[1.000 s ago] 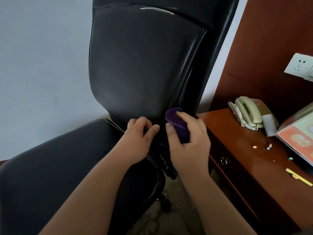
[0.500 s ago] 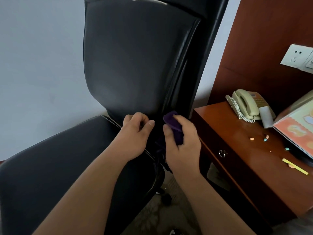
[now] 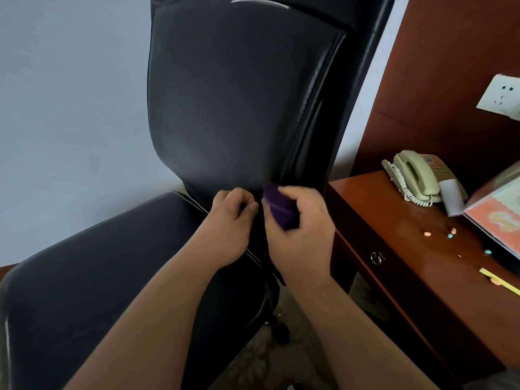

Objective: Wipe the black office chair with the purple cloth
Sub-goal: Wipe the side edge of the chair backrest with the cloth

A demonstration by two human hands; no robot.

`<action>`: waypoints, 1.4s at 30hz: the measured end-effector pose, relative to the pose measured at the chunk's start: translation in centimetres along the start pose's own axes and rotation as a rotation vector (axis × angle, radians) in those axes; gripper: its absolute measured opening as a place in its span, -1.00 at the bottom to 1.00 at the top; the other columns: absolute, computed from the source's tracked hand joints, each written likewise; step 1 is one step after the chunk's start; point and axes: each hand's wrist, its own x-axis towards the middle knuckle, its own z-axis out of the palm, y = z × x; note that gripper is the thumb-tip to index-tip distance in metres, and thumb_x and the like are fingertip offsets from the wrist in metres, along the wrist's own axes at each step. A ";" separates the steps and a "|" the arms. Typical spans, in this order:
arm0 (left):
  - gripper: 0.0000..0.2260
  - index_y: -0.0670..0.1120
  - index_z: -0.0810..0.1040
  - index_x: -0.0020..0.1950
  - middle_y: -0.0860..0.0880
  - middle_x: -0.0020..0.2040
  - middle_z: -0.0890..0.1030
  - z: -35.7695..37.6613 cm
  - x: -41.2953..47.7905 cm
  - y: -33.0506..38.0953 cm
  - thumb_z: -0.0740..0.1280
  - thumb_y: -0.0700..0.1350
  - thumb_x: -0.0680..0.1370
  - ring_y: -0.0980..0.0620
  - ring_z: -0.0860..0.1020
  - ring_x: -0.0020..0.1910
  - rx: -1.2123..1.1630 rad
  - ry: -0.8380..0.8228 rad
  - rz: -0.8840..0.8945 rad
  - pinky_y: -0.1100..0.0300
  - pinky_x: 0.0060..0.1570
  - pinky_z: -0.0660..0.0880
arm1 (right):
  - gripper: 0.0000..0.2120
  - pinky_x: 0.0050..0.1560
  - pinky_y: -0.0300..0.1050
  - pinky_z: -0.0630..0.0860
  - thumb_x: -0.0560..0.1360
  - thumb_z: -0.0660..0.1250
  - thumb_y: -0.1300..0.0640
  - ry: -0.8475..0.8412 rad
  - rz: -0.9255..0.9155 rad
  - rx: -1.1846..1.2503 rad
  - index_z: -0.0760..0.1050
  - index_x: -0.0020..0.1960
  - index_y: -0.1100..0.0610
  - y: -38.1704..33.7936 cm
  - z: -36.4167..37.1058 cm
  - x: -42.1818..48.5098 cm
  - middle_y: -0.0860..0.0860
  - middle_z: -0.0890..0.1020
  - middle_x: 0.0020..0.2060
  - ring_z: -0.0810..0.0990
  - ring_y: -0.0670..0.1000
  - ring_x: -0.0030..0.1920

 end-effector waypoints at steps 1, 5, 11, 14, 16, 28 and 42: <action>-0.88 0.06 0.44 -0.09 0.14 -0.01 0.36 0.0 0.0 0.0 0.22 -0.06 0.64 0.42 0.39 -0.20 -0.001 -0.001 0.000 0.59 -0.22 0.30 | -0.81 -0.15 -0.12 0.54 0.49 0.46 0.08 0.026 0.005 -0.011 0.52 0.05 0.01 -0.2 0.2 0.4 -0.07 0.56 -0.12 0.56 -0.11 -0.13; -0.88 0.09 0.46 -0.08 0.14 0.01 0.36 0.0 -0.2 -0.2 0.22 -0.05 0.64 0.42 0.40 -0.14 0.016 -0.002 0.011 0.61 -0.17 0.29 | -0.79 -0.10 0.08 0.59 0.45 0.45 0.17 -0.016 -0.038 -0.069 0.58 0.07 0.19 0.9 0.7 -2.3 0.08 0.59 -0.06 0.61 0.10 -0.06; -0.83 0.18 0.43 -0.14 0.18 -0.02 0.35 0.0 -0.2 -0.2 0.22 -0.03 0.63 0.42 0.40 -0.13 0.013 0.009 0.007 0.61 -0.17 0.28 | -0.77 -0.15 0.03 0.57 0.44 0.43 0.15 -0.004 -0.033 -0.126 0.62 0.09 0.12 -0.1 0.3 -1.3 0.07 0.57 -0.11 0.60 0.08 -0.14; -0.81 0.20 0.41 -0.16 0.18 -0.03 0.35 0.1 -0.2 -0.1 0.21 -0.03 0.63 0.37 0.41 -0.10 0.029 0.017 0.011 0.59 -0.16 0.28 | -0.78 -0.10 -0.15 0.54 0.47 0.43 0.14 0.119 -0.089 -0.150 0.63 0.12 0.08 -0.3 0.2 2.1 0.01 0.57 -0.08 0.57 -0.02 -0.09; -0.82 0.19 0.42 -0.14 0.17 -0.02 0.36 0.1 -0.3 -0.1 0.21 -0.04 0.63 0.36 0.42 -0.08 0.032 0.020 0.014 0.57 -0.14 0.29 | -0.74 -0.08 -0.01 0.58 0.48 0.42 0.11 0.035 -0.070 -0.222 0.64 0.16 0.07 -0.3 0.3 1.0 0.02 0.57 -0.05 0.59 0.05 -0.05; -0.88 0.06 0.48 -0.02 0.06 -0.04 0.44 -0.7 -1.3 1.2 0.20 0.05 0.62 0.00 0.50 -0.07 0.329 0.102 0.092 0.07 -0.01 0.47 | -0.68 0.09 -0.22 0.53 0.46 0.50 0.30 -0.066 -0.081 0.001 0.62 0.20 0.16 2.9 -2.2 -0.3 -0.02 0.58 0.04 0.58 -0.15 0.10; -0.76 0.02 0.45 -0.15 0.09 -0.15 0.49 -0.8 -1.0 0.2 0.20 0.13 0.62 0.08 0.51 -0.18 0.487 -0.134 -0.008 0.12 -0.19 0.43 | -0.77 -0.06 -0.30 0.55 0.43 0.42 0.11 -0.144 0.147 -0.010 0.58 0.08 0.03 7.0 -4.8 -3.9 -0.07 0.63 -0.06 0.61 -0.16 -0.03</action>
